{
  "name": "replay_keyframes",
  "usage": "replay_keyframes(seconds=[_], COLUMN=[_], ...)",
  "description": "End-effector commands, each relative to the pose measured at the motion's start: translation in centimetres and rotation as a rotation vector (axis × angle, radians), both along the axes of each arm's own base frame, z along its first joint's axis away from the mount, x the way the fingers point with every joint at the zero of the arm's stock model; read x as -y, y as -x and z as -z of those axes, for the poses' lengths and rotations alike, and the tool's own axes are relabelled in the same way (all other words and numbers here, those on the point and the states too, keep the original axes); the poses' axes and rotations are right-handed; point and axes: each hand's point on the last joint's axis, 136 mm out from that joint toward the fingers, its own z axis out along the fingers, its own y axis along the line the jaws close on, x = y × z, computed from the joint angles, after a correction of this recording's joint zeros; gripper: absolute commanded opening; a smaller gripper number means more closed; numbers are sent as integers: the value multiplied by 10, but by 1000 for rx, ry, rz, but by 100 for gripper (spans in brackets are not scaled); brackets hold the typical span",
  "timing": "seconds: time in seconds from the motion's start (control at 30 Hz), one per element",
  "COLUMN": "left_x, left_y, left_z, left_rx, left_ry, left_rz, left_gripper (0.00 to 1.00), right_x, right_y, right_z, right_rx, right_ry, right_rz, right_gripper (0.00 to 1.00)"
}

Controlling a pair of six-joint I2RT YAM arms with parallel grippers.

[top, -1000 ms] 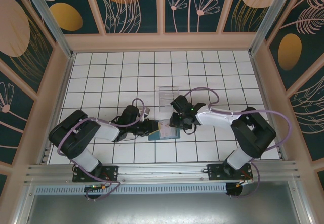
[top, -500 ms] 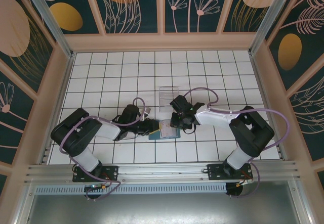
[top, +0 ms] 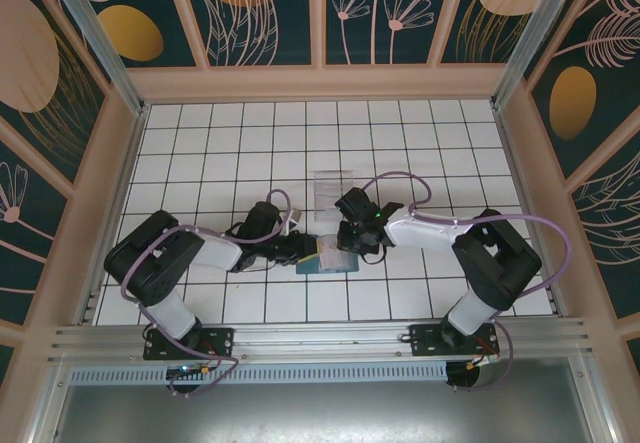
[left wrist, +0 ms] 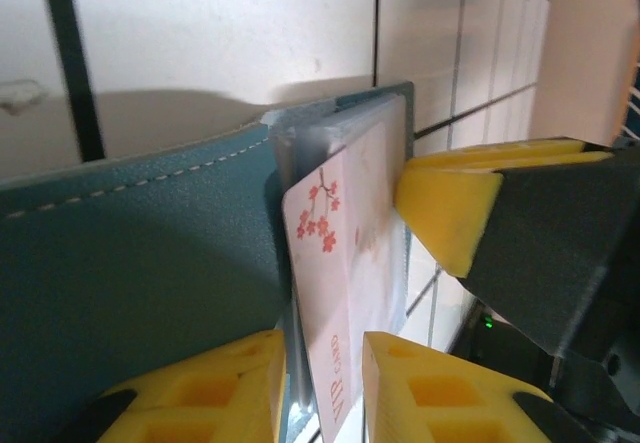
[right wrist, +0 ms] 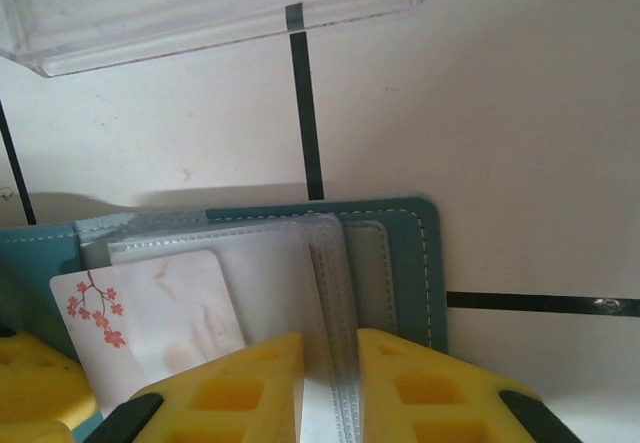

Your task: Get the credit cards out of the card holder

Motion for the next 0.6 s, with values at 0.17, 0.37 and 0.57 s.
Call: replay_keyframes(seconds=[0.17, 0.37, 0.57], left_x=[-10, -11, -13], left_y=[-12, -12, -11], left_z=[-7, 4, 12], left_rx=[45, -4, -38], left_ry=[-161, -199, -215], left_rz=[-8, -14, -34], left_gripper=[29, 29, 29], right_x=[-6, -5, -4], right_y=[14, 14, 14], right_z=[12, 14, 13], right_rx=[-54, -54, -53], right_ry=[14, 20, 21], right_rz=[-42, -41, -41], right_gripper=[20, 19, 18])
